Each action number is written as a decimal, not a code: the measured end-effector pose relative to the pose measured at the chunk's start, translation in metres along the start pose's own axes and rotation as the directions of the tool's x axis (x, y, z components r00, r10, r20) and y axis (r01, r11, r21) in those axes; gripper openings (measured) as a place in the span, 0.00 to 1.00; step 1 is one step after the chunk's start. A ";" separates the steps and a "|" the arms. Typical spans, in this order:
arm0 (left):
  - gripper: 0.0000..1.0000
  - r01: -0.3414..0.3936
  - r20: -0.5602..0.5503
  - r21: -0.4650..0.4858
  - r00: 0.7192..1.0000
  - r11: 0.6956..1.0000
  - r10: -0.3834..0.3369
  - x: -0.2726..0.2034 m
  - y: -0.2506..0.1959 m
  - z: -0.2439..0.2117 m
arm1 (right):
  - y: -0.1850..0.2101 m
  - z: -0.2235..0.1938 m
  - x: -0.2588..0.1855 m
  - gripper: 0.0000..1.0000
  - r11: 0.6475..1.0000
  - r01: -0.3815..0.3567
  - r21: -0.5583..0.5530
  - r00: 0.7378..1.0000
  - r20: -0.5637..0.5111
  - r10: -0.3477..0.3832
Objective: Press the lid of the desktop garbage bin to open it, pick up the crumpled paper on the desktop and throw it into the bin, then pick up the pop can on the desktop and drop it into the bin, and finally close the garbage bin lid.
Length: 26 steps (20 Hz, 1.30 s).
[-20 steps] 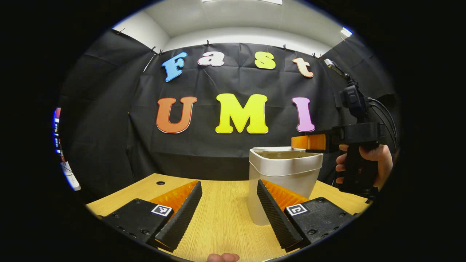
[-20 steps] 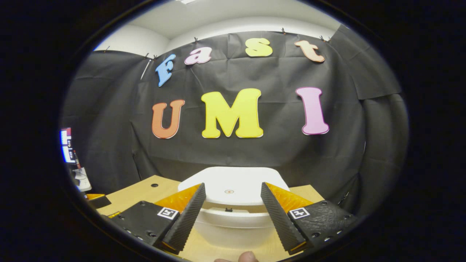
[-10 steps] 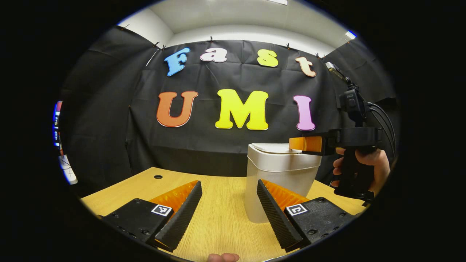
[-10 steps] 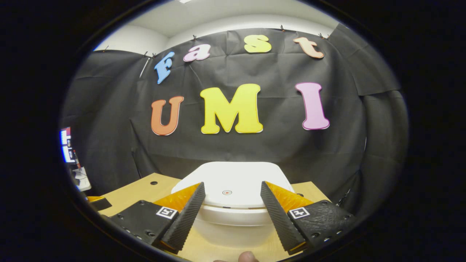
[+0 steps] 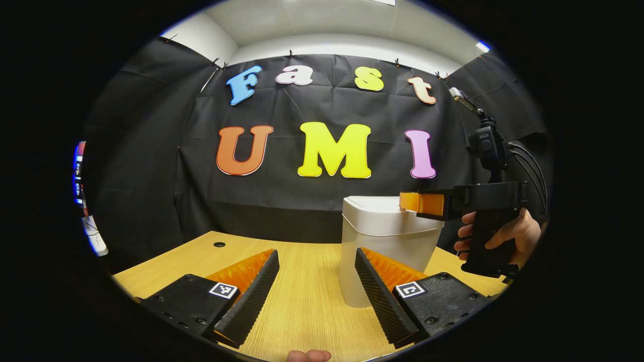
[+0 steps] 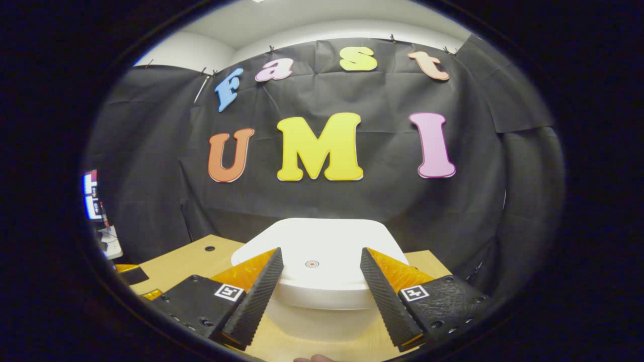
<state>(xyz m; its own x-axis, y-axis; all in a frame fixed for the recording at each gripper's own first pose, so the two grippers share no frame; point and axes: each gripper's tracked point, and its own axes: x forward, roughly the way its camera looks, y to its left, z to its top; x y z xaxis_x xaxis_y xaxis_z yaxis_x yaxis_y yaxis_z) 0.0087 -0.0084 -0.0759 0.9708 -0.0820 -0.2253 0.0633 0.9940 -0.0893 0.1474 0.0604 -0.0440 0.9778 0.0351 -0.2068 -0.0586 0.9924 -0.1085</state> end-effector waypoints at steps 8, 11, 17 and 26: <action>0.98 0.011 0.014 0.000 1.000 1.000 -0.011 -0.003 -0.007 0.004 | 0.000 0.006 -0.001 0.98 1.000 -0.026 -0.004 0.999 0.033 0.026; 0.98 0.007 0.008 0.008 1.000 1.000 -0.007 -0.003 -0.007 0.004 | 0.002 0.007 0.000 0.97 1.000 -0.023 -0.006 0.998 0.064 0.024; 0.98 -0.026 0.032 0.038 0.999 0.999 0.025 -0.003 -0.005 0.015 | 0.001 0.014 -0.006 0.98 0.998 -0.005 -0.056 0.995 0.101 0.011; 0.97 -0.020 0.079 0.034 0.997 0.999 0.017 -0.002 -0.019 0.032 | -0.026 0.012 -0.047 0.98 1.000 0.003 0.027 0.987 0.158 -0.008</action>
<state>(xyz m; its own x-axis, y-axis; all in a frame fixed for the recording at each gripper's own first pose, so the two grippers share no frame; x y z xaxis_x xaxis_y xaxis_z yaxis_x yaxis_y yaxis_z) 0.0128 -0.0249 -0.0424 0.9870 -0.0592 -0.1496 0.0521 0.9973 -0.0514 0.1049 0.0343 -0.0199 0.9977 0.0458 -0.0498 -0.0499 0.9953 -0.0827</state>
